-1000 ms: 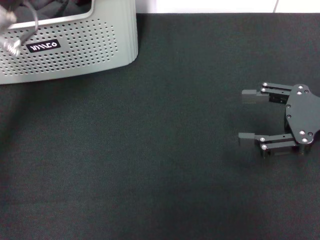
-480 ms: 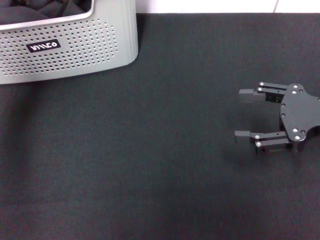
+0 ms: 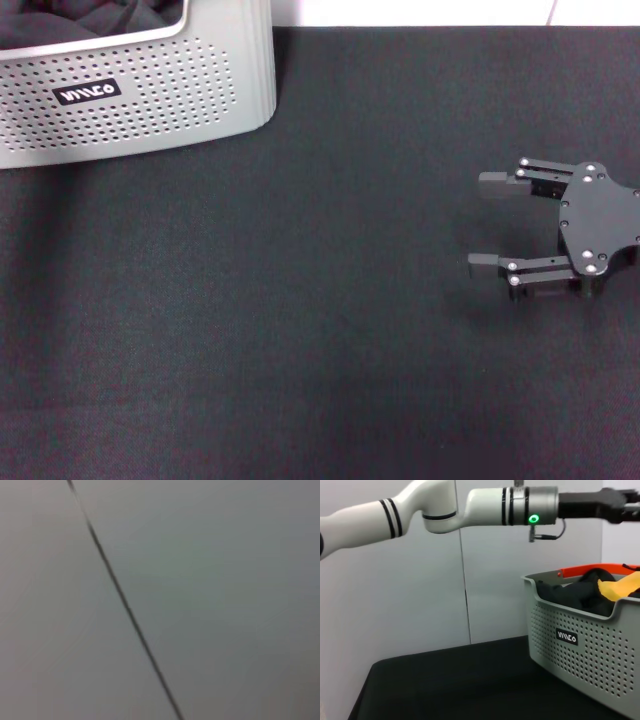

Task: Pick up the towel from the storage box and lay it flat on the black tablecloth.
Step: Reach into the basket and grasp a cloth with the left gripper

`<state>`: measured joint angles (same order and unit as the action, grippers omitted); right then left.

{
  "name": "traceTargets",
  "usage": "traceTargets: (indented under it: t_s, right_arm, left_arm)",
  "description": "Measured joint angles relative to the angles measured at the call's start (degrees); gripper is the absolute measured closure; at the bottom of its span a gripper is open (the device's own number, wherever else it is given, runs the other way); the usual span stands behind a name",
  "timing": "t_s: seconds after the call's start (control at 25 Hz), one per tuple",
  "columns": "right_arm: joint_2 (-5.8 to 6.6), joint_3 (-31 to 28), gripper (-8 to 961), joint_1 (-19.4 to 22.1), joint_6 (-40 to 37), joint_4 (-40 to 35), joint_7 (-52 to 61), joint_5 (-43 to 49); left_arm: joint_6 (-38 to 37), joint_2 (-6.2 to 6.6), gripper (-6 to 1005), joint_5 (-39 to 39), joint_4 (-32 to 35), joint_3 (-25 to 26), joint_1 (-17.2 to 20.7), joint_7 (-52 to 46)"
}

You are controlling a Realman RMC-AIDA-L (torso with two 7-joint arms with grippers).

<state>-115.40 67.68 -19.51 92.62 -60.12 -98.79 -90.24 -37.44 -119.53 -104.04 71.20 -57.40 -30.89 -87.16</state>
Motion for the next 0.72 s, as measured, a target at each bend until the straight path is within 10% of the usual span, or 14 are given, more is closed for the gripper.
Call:
traceTargets:
  t_s: [0.72]
  right_arm:
    - [0.0,-0.1,100,-0.2,-0.1,0.1,0.0,0.0]
  left_arm:
    - [12.2,-0.24,291,-11.5,-8.9,-3.9,-0.3,9.3]
